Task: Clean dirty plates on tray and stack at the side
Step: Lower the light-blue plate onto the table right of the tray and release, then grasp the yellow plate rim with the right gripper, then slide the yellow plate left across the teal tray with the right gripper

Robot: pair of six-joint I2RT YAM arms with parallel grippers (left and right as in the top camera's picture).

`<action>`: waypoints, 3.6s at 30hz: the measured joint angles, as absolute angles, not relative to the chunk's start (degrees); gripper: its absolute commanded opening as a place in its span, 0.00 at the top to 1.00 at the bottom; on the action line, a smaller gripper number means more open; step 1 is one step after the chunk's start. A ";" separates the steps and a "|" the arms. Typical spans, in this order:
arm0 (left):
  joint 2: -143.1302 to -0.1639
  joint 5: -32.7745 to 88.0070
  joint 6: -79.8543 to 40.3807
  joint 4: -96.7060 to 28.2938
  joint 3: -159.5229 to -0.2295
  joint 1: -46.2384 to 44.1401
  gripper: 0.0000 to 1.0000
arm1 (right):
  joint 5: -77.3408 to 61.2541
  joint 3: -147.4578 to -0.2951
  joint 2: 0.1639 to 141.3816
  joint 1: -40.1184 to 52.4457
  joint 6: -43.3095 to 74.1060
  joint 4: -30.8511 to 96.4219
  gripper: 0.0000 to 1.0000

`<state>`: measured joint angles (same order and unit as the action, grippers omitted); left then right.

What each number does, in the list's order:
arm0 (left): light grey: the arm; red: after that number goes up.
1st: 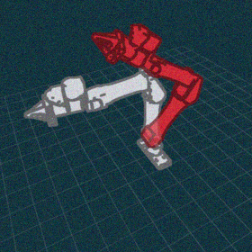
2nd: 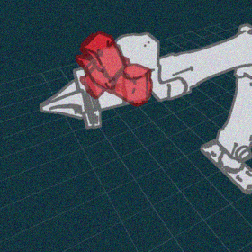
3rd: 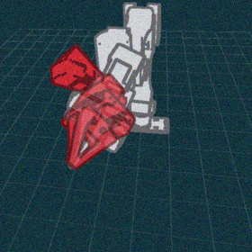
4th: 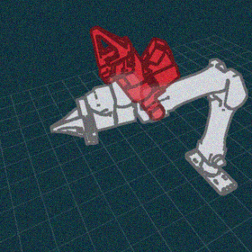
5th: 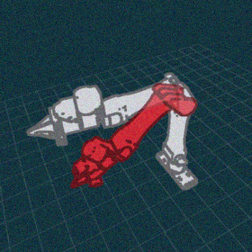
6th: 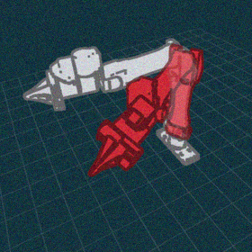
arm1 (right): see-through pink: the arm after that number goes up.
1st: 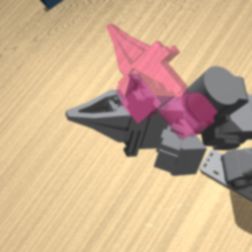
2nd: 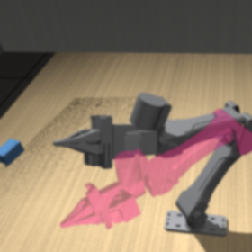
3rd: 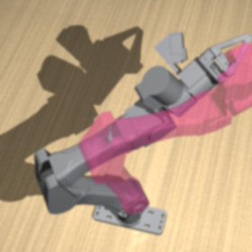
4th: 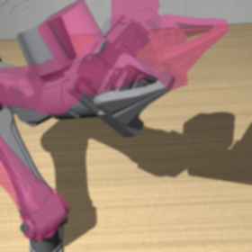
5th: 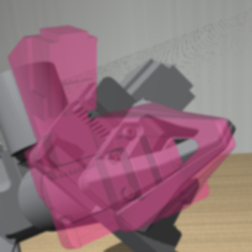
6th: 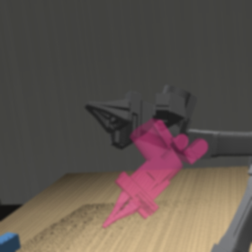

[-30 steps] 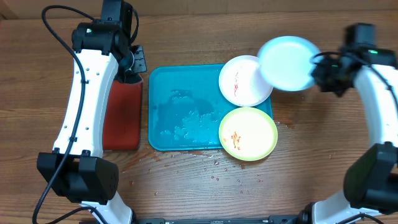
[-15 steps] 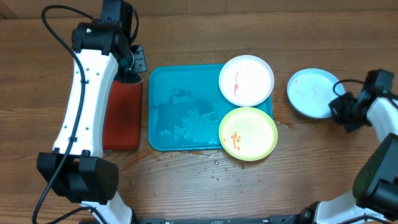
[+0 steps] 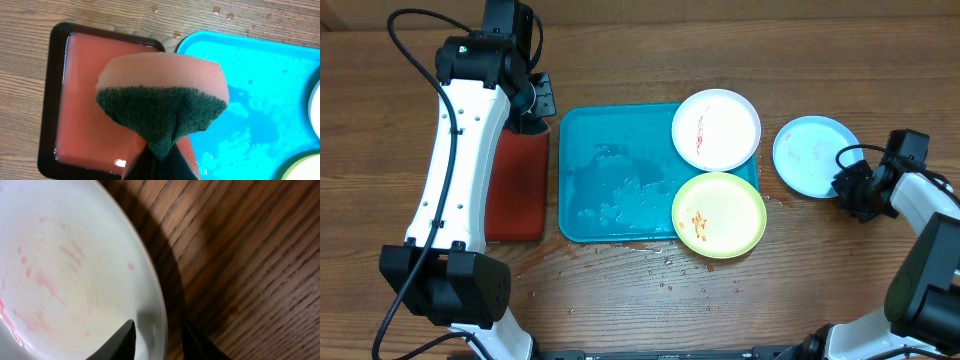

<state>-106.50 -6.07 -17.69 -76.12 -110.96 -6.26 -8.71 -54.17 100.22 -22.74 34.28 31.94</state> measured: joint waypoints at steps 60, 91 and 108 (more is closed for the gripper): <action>-106.50 -6.07 -17.69 -76.51 -110.96 -6.26 0.96 | -13.28 -50.28 90.91 5.63 17.26 52.49 0.90; -106.50 -6.07 -17.69 -76.51 -110.96 -6.26 0.96 | -13.08 -57.74 90.91 28.27 37.74 29.76 0.96; -106.50 -5.58 -17.69 -76.29 -110.96 -6.26 0.96 | 1.63 -61.95 104.33 35.59 51.13 26.26 0.96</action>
<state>-106.50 -5.58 -17.69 -76.29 -110.96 -6.26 1.63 -61.95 104.33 35.59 51.13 26.26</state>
